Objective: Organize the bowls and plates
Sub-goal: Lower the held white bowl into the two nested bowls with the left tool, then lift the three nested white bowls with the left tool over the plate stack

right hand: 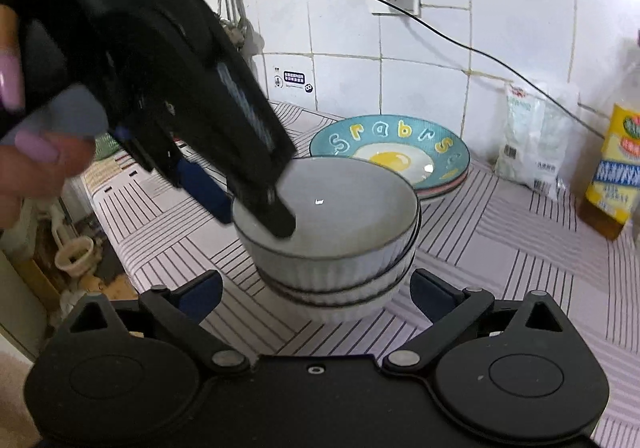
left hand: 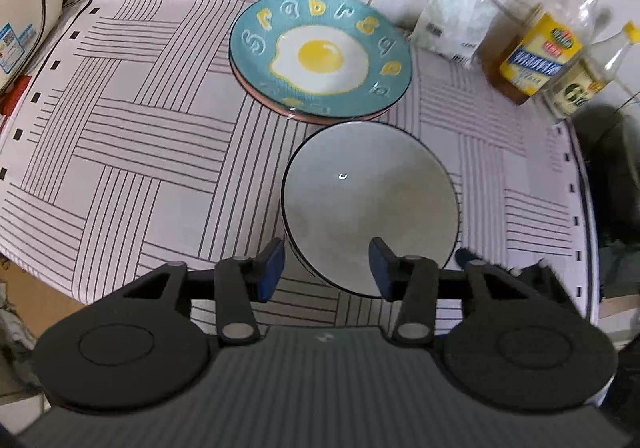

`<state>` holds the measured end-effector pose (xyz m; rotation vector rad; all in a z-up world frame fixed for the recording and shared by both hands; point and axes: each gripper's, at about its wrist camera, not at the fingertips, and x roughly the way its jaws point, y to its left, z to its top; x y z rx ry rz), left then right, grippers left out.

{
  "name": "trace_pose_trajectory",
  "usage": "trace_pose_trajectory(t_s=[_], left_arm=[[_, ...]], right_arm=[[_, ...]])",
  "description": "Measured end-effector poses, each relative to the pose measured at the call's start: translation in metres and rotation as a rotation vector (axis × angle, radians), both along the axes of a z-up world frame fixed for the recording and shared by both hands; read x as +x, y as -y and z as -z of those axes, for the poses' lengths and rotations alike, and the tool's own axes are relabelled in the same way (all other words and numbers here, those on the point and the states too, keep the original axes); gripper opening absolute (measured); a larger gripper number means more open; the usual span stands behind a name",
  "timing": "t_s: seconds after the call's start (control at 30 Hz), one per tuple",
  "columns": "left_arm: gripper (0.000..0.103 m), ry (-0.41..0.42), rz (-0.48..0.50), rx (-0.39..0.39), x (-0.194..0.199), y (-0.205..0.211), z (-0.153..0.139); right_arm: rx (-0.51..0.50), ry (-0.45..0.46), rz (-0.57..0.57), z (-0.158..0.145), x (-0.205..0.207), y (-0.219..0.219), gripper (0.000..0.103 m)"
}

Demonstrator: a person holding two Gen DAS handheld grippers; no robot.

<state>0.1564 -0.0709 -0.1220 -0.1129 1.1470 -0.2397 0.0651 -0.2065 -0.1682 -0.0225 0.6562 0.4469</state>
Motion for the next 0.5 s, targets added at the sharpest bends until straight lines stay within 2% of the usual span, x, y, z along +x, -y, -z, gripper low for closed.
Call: trace_pose_trajectory(t_s=[0.23,0.3,0.37,0.5], left_arm=[[0.056,0.037,0.011,-0.086,-0.006,-0.022,-0.004],[0.063,0.041,0.016,-0.116,-0.007,-0.028,-0.003],[0.064,0.04,0.023,-0.136,-0.005,-0.033,0.001],[0.065,0.036,0.037,-0.165,0.003,-0.037,0.014]], right_arm=[[0.082,-0.011,0.084,0.018,-0.007,0.0,0.102],[0.089,-0.018,0.117,0.024,-0.007,-0.002,0.102],[0.086,-0.026,0.134,0.031,-0.004,-0.004,0.102],[0.016,-0.011,0.154,0.043,0.002,-0.015,0.102]])
